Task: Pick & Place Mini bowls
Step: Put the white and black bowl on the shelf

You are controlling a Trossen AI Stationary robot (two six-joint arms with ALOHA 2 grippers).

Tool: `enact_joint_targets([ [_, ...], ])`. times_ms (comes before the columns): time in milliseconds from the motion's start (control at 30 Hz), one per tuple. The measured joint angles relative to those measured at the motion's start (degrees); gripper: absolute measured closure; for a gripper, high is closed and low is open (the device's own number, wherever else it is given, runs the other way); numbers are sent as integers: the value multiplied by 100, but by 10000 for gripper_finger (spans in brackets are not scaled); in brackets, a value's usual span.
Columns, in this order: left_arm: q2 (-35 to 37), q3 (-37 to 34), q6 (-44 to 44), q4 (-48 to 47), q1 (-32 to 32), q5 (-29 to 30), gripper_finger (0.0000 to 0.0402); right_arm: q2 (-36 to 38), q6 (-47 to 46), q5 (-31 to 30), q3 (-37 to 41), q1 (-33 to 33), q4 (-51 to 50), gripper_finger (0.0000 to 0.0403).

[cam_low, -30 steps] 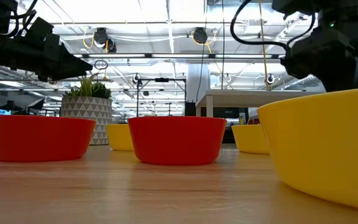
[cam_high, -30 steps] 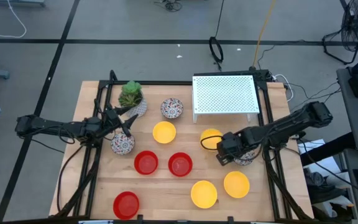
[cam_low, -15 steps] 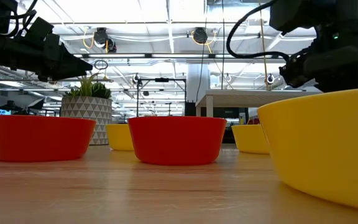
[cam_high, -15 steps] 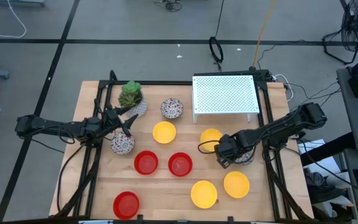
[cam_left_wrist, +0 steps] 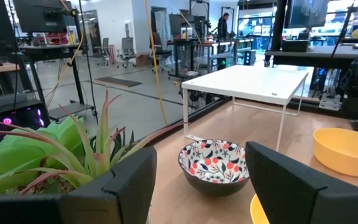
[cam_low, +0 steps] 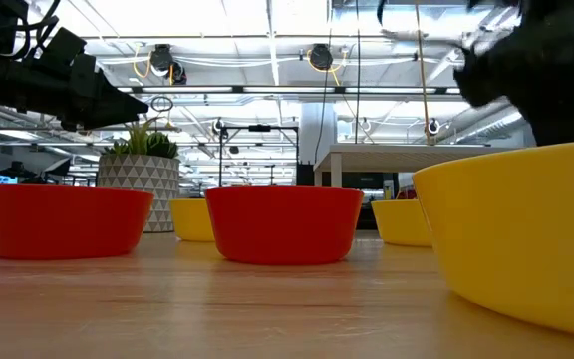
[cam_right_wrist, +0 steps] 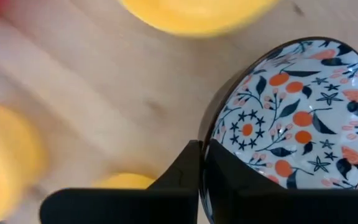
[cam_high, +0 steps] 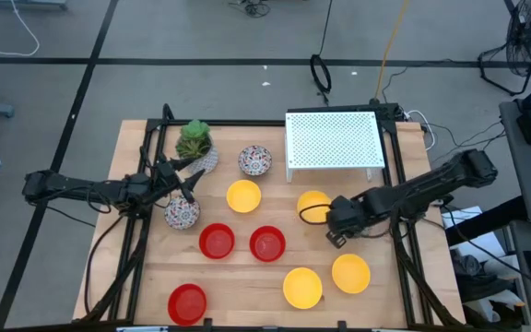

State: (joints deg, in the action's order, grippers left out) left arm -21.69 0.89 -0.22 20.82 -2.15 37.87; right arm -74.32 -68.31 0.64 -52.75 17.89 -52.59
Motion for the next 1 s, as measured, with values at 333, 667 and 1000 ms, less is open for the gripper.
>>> enact_joint_targets([
  [333,0,-2,0,2,-2,2,151,1650,1868,-1449,-2,200,2018,402],
  [667,1,-2,-1,2,-1,2,151,2314,4258,-1721,-11,-1141,3139,402],
  [1000,1,-1,0,1,-1,2,151,2005,4927,-1704,-1044,-3114,1046,402],
])
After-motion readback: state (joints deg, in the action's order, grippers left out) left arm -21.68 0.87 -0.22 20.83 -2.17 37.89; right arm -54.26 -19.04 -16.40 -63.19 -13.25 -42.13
